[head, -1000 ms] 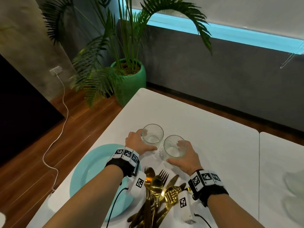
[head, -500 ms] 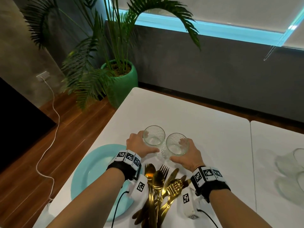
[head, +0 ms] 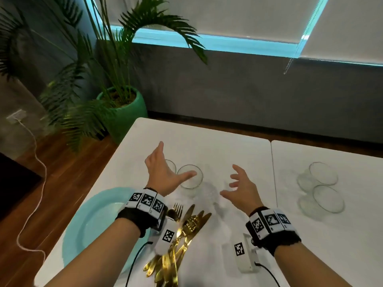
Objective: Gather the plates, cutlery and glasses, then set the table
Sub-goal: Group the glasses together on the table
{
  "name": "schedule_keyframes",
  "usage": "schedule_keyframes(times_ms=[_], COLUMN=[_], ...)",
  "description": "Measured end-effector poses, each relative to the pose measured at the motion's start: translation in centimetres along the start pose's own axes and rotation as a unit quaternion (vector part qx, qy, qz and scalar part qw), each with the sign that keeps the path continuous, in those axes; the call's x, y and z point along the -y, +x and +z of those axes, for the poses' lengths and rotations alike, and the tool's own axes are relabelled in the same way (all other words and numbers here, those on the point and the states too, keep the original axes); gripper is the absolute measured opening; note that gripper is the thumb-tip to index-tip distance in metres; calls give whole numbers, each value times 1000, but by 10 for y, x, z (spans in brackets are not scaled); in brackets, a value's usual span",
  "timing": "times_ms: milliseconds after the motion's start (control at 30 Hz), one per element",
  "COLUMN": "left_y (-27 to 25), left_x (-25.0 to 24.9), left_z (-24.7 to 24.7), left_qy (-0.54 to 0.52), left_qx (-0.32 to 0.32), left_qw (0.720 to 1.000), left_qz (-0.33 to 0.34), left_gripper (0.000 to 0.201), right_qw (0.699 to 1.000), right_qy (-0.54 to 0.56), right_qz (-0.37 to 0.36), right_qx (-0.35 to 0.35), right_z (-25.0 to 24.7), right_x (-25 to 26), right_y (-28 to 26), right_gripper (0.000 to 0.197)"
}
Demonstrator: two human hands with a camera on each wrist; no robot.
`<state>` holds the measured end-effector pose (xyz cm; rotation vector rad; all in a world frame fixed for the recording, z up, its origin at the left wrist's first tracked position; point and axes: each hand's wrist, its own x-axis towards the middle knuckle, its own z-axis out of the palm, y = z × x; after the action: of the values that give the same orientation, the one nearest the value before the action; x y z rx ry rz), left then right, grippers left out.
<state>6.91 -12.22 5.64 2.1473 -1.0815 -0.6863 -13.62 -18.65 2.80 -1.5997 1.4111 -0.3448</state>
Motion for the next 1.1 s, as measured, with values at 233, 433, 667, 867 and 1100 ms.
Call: schedule_keyframes(times_ms=[233,433,667,867,1100], left_y=[-56,-76,-81,-79,-71], left_x=[-99,-140,-163,-157,-125], left_z=[125,240,322,328,278], left_qy=[-69,-51,-44,-81,-92], left_qx=[27,249,242,189,164], left_qw=[985,963,968,978,981], left_qz=[158,86,54,44,44], left_gripper=[70,94,101,82,86], right_qw=[976,948,939,953,981], right_qy=[24,58,76,64,24], right_qz=[8,93,170,187,136], right_qx=[-215,-298,-290,-228,-135], right_z=[-121,-206,-253,-259,-226], right_x=[-68,-146,-208,-221,-198], right_y=[-57,-65,-35,-7,36], right_gripper=[50,45,35,37,83])
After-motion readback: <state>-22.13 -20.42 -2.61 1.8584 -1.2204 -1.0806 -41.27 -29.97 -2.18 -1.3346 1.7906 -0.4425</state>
